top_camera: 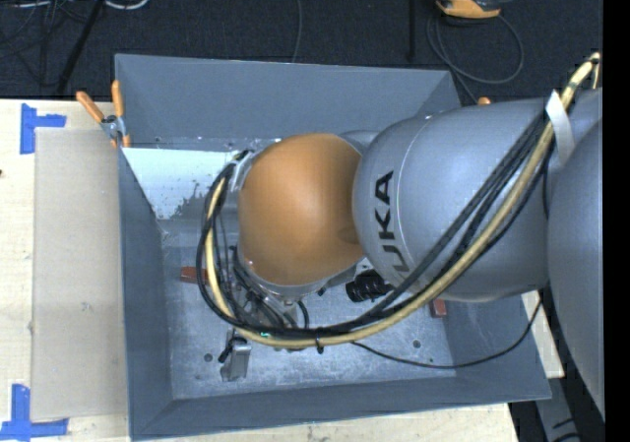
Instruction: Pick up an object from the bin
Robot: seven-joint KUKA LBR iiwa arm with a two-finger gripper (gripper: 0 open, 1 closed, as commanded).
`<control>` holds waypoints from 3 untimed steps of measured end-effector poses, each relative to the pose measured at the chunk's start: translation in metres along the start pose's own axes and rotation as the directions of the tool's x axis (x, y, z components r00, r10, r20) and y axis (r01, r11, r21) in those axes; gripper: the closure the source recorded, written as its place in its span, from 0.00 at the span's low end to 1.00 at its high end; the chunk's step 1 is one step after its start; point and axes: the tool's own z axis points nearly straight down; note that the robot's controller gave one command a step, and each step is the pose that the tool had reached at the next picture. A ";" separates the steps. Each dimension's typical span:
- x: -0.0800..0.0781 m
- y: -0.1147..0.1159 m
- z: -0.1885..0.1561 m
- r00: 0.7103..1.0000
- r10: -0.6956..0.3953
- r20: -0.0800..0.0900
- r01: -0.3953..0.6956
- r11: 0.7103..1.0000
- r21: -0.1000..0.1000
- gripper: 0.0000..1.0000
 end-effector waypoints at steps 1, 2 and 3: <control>-0.005 -0.061 0.119 0.995 0.102 -0.001 -0.102 0.995 0.003 0.00; -0.053 -0.105 0.050 0.984 0.175 0.016 -0.175 0.984 -0.005 0.00; -0.106 -0.093 0.126 0.993 0.117 0.008 -0.117 0.993 -0.003 0.00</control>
Offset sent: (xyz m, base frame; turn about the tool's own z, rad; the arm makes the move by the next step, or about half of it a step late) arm 0.0065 -0.0580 -0.1141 0.0974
